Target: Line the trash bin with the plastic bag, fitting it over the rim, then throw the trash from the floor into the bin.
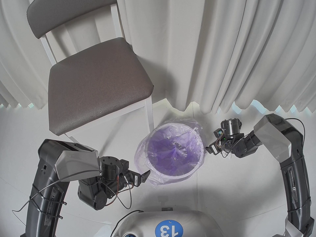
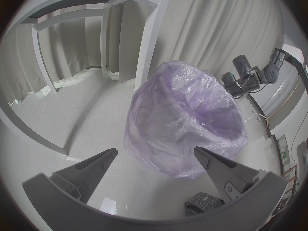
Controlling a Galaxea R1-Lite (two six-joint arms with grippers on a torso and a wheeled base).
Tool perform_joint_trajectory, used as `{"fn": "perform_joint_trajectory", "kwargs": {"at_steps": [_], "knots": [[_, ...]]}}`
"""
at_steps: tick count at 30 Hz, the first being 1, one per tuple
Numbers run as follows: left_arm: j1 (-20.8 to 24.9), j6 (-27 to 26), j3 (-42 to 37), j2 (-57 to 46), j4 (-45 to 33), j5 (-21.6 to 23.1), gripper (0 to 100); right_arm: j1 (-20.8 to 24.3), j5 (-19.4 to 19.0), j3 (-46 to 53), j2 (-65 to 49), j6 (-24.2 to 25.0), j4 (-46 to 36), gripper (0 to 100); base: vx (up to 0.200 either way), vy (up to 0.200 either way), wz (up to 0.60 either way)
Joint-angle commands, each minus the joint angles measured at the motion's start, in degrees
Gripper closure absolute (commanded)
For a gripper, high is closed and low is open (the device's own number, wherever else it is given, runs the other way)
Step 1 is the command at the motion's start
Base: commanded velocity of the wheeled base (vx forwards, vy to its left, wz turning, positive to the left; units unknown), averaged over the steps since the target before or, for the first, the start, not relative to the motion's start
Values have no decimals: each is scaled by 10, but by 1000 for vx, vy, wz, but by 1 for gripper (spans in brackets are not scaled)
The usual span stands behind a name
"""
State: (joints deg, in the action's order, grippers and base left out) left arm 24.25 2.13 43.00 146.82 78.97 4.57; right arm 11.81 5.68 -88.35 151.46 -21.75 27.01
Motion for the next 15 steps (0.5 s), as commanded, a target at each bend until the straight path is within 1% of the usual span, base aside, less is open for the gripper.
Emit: {"fn": "perform_joint_trajectory", "kwargs": {"at_steps": [1,4,8,12,15], "knots": [[0,0,-15,-21,0,3,0,1,1,-80,68,-15,-36,0,0,0,0],[0,-1,-20,-21,1,4,0,1,2,-114,94,-18,-40,0,0,0,0],[-3,-3,-23,-20,0,5,0,1,2,-111,89,-18,-39,0,0,0,0],[-7,-8,-20,-12,-4,16,0,1,2,-69,49,-20,-40,0,0,0,0],[-14,-10,-16,-7,-7,17,0,-1,1,-18,2,-27,-35,0,0,0,0]]}}
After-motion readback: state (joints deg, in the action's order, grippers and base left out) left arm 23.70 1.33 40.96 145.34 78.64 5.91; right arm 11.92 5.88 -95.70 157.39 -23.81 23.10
